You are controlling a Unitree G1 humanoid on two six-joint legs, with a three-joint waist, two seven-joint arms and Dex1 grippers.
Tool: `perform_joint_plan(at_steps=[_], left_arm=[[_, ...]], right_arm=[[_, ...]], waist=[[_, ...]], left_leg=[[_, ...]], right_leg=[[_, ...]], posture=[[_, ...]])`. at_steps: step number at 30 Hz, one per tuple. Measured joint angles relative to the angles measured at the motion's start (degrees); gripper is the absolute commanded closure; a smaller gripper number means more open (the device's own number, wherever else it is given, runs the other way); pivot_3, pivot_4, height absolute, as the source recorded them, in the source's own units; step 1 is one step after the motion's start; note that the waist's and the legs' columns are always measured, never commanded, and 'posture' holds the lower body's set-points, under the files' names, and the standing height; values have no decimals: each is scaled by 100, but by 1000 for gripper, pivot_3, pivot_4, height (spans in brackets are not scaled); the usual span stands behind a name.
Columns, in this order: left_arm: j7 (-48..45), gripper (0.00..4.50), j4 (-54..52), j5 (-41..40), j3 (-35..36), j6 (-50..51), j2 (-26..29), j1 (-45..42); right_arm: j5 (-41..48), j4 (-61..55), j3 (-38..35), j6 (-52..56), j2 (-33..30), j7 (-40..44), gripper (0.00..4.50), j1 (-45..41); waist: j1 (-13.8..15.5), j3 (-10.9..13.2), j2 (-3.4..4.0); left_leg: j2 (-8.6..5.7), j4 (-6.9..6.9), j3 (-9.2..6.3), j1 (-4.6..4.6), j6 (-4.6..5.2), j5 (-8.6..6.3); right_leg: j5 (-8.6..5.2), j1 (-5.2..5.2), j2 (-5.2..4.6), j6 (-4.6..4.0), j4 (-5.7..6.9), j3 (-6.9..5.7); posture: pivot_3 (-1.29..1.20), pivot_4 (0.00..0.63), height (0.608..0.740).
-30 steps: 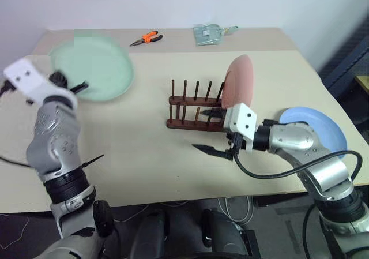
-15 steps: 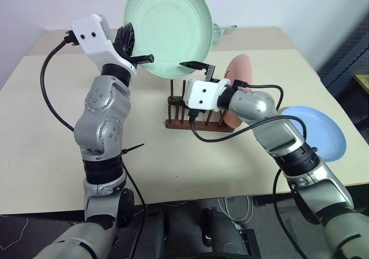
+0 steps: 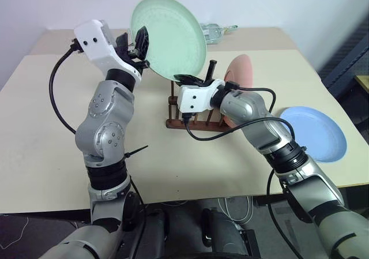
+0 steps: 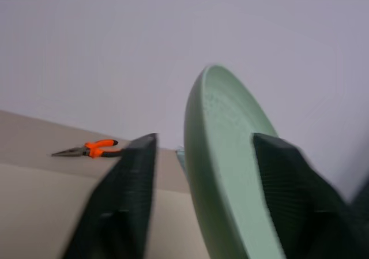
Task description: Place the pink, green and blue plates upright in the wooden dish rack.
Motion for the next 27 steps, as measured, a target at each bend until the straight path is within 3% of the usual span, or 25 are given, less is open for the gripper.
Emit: perform_joint_plan(at_steps=[3,8,10,13,18,27], left_arm=[[154,949,132,43,399,-327,211,-274],[166,949,542,724,778,-1138,1203,-385],[-29,949,721,1068,707,-1417,1646,-117],[-763,949,948,1452,339,-1741,2180,869],[-2031,949,1077,1630,-632,-2262,2224,2243],[-3659,949,59,801,-1245,-2148,2302,3133]], right_arm=[[10,-84,-94,-4,13,-21,4500,92],[746,-611,-776,114,115,110,4500,546],[1518,-1104,-1176,435,300,324,4500,781],[3478,-2488,-1926,1715,709,608,4500,1472],[5358,-3573,-2488,3448,1150,183,4500,2091],[6282,-3775,-2869,4326,1397,-812,4500,2452]], waist=[[-16,0,0],[-25,1,1],[-28,1,2],[-19,-2,6],[-17,-1,6],[-112,-4,31]], left_leg=[[-2,-1,-1,1,-1,1],[1,-10,0,4,-4,2],[5,-14,0,5,-4,2],[21,-21,-2,13,-4,1],[20,-15,7,14,-8,-1],[24,-34,14,-4,-11,-2]], right_leg=[[0,0,10,-1,-2,0],[0,0,19,0,0,-1],[1,1,18,1,1,-1],[1,8,13,1,3,-1],[-6,0,-12,-32,-1,0],[-4,-34,-45,-40,-1,4]], posture=[[0,150,738],[0,150,738],[0,150,738],[0,150,738],[0,150,738],[0,150,738]])
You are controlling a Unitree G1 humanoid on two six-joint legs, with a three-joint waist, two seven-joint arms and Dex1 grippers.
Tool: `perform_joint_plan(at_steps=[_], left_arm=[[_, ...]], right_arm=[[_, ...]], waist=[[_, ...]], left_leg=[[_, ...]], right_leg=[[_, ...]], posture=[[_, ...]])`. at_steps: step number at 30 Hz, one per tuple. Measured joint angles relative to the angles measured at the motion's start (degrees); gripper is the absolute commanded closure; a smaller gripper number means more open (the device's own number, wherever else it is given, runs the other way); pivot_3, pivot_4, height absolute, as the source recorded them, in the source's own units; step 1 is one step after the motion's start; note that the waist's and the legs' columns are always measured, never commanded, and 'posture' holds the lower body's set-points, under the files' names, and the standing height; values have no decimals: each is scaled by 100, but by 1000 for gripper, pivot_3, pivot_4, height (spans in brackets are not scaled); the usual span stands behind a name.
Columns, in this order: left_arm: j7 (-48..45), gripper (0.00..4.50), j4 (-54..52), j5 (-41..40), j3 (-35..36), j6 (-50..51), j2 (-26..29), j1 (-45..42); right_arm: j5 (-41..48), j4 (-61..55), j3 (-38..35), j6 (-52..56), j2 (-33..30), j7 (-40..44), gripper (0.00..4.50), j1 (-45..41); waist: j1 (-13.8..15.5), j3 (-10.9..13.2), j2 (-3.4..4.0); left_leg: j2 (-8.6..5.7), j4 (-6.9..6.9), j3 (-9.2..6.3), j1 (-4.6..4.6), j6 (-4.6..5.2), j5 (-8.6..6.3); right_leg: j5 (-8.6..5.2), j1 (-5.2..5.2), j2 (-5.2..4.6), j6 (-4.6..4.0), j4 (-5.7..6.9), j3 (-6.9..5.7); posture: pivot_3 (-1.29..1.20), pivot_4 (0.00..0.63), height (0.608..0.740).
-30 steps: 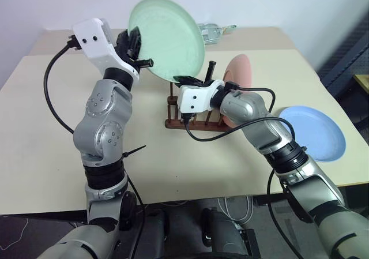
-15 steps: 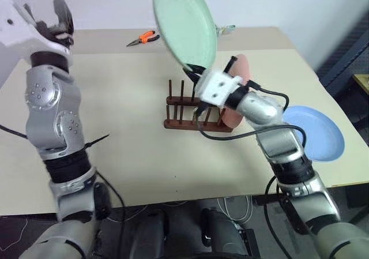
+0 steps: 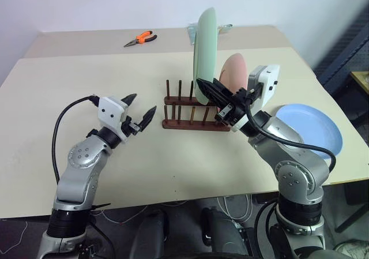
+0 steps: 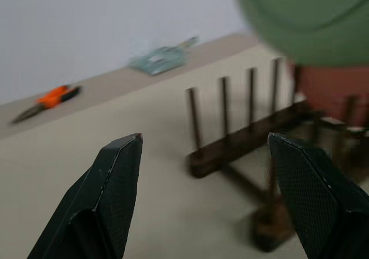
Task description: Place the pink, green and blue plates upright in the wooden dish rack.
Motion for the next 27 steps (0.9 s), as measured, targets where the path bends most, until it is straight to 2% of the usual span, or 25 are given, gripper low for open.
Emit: perform_joint_plan(at_steps=[4,10,27], left_arm=[[-467,949,-382,-385,-232,477,178,198],[-720,949,-744,-520,-523,866,314,304],[-761,949,-710,-285,-683,787,270,311]], right_arm=[[210,1,-85,114,-6,-166,4500,152],[707,12,-297,299,-6,-350,4500,157],[1170,-56,-266,295,-102,-504,4500,-122]], waist=[[0,4,8],[7,3,8],[11,4,10]], left_leg=[[-2,2,4,-2,2,1],[-2,7,5,-2,4,2],[-1,14,6,-3,7,4]], right_leg=[[0,-2,0,0,0,-3],[-1,1,13,0,-1,-5],[-2,5,36,5,0,-6]], posture=[[0,150,738],[0,150,738],[0,150,738]])
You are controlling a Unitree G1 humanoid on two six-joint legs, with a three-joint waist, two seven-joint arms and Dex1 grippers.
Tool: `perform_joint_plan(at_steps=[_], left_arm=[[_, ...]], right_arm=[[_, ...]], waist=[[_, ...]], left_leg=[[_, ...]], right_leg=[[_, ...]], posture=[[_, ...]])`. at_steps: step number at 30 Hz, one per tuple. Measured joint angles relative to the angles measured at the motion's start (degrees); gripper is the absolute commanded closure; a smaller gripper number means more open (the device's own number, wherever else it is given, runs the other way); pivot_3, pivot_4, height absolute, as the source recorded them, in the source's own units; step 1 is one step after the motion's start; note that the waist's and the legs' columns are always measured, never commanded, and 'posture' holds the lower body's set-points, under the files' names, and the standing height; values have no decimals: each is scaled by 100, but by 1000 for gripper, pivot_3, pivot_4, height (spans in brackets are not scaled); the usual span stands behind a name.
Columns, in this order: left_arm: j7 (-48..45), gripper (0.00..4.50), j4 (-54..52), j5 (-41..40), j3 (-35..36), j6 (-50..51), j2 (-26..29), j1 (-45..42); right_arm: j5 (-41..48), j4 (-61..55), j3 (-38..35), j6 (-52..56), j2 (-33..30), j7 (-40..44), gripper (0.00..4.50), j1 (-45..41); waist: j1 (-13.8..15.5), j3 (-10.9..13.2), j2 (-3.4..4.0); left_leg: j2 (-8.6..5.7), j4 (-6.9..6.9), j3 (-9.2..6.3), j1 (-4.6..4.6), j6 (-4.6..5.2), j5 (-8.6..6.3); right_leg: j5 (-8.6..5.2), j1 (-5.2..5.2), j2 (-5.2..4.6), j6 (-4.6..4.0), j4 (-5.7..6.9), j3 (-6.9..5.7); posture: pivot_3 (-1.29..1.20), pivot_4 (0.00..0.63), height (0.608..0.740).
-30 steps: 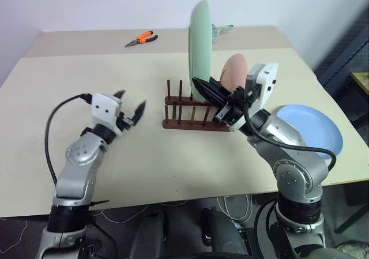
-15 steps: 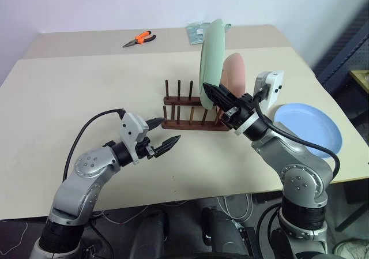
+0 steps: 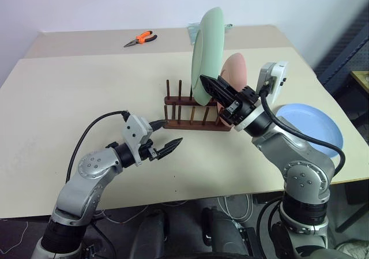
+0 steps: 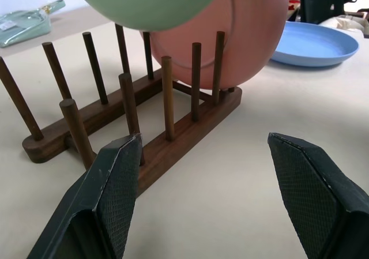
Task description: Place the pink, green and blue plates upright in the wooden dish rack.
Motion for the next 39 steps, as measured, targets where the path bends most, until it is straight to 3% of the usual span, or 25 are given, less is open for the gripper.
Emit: perform_joint_plan(at_steps=[8,9,11,15,21,28,32,35,39], left_arm=[[-106,949,8,-4,1,-4,-19,45],[-112,909,8,-4,1,-4,-19,45],[-126,909,8,-3,1,-4,-19,45],[-158,909,8,5,0,-7,-21,45],[-165,909,8,13,-1,-11,-32,45],[-191,909,39,57,-20,-39,-95,19],[-214,909,187,121,-44,-139,-129,-55],[-269,909,329,144,-109,-201,-164,-126],[-385,909,553,188,-248,-308,-230,-301]], right_arm=[[26,332,97,158,6,-220,4500,185],[14,359,114,158,-10,-219,3792,185],[-44,396,165,153,-47,-205,2979,169],[-291,410,248,114,-223,-169,905,55],[-699,409,335,-93,-504,-12,905,-145],[-1346,400,213,-536,-1420,423,905,-651],[-1621,877,-784,-887,-2308,649,905,-636],[-1823,1298,-1535,-1048,-2742,795,23,-96],[-1936,1618,-2033,-981,-2896,967,23,921]], waist=[[-2,1,1],[-4,1,1],[-4,1,1],[0,1,1],[1,1,1],[12,4,5],[98,3,4],[154,3,4],[136,4,12]], left_leg=[[1,1,0,0,0,0],[2,1,0,0,0,0],[2,1,0,0,0,0],[1,2,0,0,0,0],[2,3,0,-1,0,0],[2,6,-1,-5,0,0],[-2,15,0,-11,5,-3],[-1,13,1,-11,8,-4],[0,15,5,-10,9,-4]], right_leg=[[0,0,2,0,0,0],[0,0,2,0,0,0],[0,0,3,0,0,0],[0,0,3,0,0,0],[-1,0,4,1,0,0],[-2,0,5,2,-3,-1],[-3,7,3,3,-15,-1],[-5,8,3,5,-16,-1],[-5,8,3,7,-13,2]], posture=[[0,150,738],[0,150,738],[0,150,738],[0,150,738],[0,150,738],[0,150,738],[0,150,738],[0,150,738],[0,150,738]])
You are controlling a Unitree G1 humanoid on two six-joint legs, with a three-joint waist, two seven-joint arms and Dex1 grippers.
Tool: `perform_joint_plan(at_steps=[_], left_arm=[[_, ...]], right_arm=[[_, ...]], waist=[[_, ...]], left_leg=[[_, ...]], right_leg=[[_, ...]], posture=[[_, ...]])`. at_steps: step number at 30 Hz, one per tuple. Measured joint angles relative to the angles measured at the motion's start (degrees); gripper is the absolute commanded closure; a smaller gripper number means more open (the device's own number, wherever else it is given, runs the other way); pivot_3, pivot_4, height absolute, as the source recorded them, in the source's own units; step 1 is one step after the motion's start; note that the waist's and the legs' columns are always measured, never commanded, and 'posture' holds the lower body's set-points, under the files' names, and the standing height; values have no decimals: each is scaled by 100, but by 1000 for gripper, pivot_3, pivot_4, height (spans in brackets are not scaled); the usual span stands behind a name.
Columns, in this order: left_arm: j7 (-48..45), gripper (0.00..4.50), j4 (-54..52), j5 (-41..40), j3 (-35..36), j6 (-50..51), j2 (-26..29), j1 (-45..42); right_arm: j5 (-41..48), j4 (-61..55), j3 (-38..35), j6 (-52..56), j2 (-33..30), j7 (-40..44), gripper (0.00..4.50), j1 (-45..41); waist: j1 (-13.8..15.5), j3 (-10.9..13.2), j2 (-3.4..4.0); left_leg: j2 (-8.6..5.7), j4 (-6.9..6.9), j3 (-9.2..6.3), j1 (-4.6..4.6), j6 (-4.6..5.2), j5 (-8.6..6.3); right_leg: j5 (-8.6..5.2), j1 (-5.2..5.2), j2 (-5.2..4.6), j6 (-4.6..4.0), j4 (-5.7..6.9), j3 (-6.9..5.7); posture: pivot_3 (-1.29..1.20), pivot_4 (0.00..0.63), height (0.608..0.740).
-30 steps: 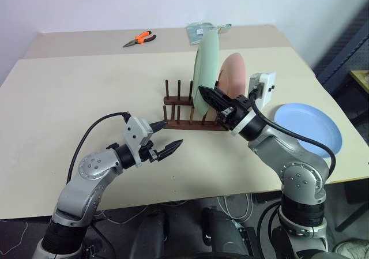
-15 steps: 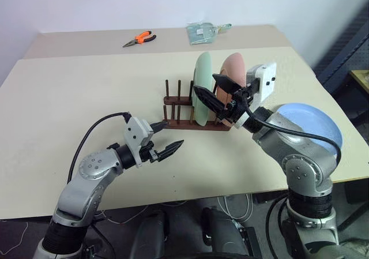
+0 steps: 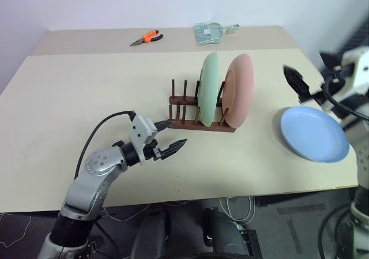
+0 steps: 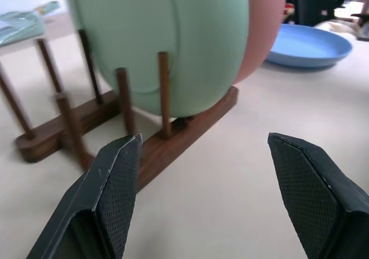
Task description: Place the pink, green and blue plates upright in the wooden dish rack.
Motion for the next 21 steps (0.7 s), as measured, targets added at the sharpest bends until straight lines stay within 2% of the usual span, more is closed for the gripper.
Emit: perform_joint_plan(at_steps=[3,7,10,17,21], left_arm=[[-91,909,164,56,-87,-108,-56,-147],[-259,909,380,77,-209,-205,-118,-322],[-332,909,463,90,-211,-303,-126,-333],[-401,909,546,168,-225,-358,-150,-333],[-398,909,520,186,-224,-348,-151,-334]], right_arm=[[-352,-78,118,94,-202,115,23,976],[-741,-214,834,506,261,-253,23,1744],[-1025,-98,1220,638,413,-451,898,1923],[-1484,98,1267,634,437,-707,4449,1684],[-1676,106,1280,604,433,-711,4449,1514]], waist=[[-15,-4,7],[-40,-5,10],[-40,-6,28],[-4,-8,28],[1,-8,28]], left_leg=[[3,0,1,6,0,0],[9,4,0,11,0,0],[7,6,3,9,0,0],[6,8,1,8,0,0],[6,7,0,8,0,0]], right_leg=[[0,2,4,0,2,1],[-1,4,12,-1,5,4],[-1,4,10,-1,3,7],[-1,6,12,0,1,6],[-2,6,14,1,2,6]], posture=[[0,150,738],[0,150,738],[0,150,738],[0,150,738],[0,150,738]])
